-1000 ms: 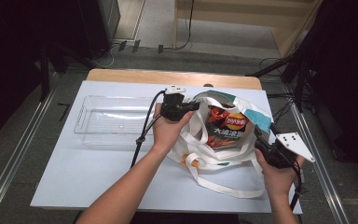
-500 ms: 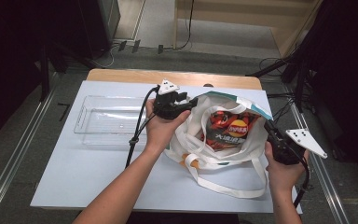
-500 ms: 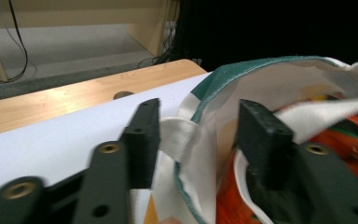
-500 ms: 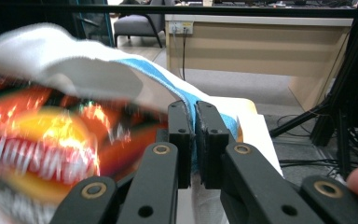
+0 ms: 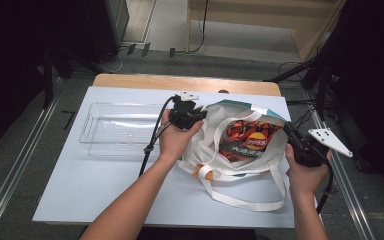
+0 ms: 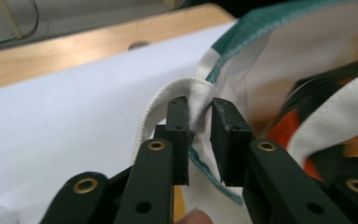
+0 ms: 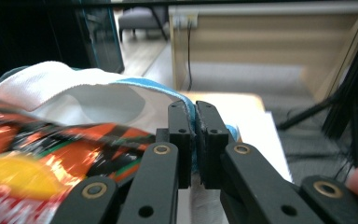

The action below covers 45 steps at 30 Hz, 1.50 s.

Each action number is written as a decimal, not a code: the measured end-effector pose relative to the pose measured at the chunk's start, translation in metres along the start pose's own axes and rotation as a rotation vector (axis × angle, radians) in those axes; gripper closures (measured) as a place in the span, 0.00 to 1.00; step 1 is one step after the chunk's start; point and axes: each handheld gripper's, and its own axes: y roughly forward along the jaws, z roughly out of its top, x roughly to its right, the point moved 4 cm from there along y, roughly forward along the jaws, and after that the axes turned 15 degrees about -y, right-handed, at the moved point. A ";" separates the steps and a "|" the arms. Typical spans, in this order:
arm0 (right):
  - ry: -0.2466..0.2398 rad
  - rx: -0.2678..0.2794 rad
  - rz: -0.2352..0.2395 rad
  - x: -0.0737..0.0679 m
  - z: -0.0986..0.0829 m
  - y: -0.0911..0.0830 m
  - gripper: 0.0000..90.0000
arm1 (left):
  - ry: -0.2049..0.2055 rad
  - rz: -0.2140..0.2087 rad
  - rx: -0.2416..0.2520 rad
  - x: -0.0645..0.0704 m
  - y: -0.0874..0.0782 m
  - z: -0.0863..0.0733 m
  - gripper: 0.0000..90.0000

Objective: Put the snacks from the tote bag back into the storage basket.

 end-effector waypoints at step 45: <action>0.063 -0.096 0.269 -0.064 -0.066 -0.046 0.69 | 0.038 -0.211 0.023 0.033 -0.042 -0.056 0.58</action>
